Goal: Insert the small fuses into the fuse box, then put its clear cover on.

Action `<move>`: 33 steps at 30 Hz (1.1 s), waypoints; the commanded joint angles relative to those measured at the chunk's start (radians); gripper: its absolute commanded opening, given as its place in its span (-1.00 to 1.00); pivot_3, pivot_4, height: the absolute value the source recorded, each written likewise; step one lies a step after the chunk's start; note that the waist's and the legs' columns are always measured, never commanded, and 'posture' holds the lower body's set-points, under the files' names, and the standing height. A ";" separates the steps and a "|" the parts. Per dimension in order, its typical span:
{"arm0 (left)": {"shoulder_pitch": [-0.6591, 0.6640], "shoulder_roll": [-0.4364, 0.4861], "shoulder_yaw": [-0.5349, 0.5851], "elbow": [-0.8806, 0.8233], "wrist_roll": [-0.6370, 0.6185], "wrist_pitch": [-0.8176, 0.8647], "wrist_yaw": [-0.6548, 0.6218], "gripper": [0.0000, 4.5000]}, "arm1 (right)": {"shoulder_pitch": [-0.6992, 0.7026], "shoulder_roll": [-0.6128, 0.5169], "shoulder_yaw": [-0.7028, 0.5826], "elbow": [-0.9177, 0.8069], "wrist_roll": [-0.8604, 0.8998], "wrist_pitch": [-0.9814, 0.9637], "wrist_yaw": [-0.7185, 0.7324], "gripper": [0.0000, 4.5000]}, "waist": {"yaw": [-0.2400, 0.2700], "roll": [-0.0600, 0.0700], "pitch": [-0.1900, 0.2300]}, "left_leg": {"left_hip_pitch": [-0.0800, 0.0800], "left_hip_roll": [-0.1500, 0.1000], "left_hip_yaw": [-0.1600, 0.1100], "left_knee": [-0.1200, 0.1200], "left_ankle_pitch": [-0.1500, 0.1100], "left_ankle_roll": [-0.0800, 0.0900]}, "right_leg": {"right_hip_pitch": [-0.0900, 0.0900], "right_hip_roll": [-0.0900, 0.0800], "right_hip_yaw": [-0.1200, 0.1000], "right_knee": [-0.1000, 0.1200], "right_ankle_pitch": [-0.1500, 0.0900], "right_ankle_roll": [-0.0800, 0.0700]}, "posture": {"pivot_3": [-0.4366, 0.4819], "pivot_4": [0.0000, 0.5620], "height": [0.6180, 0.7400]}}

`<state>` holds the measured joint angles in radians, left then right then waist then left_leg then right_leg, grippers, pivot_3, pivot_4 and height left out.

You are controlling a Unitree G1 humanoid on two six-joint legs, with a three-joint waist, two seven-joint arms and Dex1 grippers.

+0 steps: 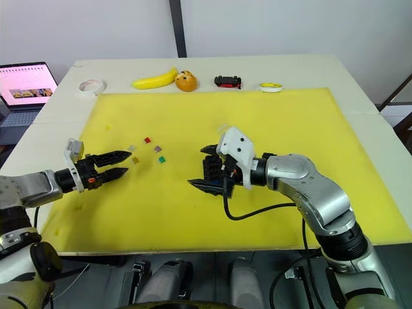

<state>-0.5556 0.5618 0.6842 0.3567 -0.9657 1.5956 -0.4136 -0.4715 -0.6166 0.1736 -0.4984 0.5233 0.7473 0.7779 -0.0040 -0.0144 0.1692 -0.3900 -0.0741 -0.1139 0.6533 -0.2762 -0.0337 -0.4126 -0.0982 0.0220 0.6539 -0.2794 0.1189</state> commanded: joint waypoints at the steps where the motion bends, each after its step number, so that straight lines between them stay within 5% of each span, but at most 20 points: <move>1: -0.013 -0.034 0.008 -0.010 0.016 -0.026 0.023 1.00 | -0.021 0.012 -0.007 -0.009 -0.012 -0.022 -0.009 0.99 | 0.000 0.000 0.000 | 0.000 0.000 0.000 0.000 0.000 0.000 | 0.000 0.000 0.000 0.000 0.000 0.000 | -0.05 -0.47 1.00; 33: -0.051 -0.158 0.010 0.073 0.058 -0.130 0.099 1.00 | -0.025 0.018 -0.031 -0.024 -0.033 0.006 -0.038 0.99 | 0.020 0.002 -0.002 | 0.001 -0.002 -0.002 0.000 0.001 -0.002 | 0.002 -0.001 -0.001 0.001 0.000 0.000 | -0.05 -0.47 1.00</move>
<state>-0.5977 0.4280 0.7207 0.4118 -0.9253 1.4712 -0.3367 -0.4851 -0.5949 0.1783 -0.4872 0.4774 0.7580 0.7431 0.0160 -0.0123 0.1669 -0.3890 -0.0759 -0.1164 0.6539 -0.2753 -0.0353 -0.4101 -0.0988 0.0212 0.6550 -0.2791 0.1192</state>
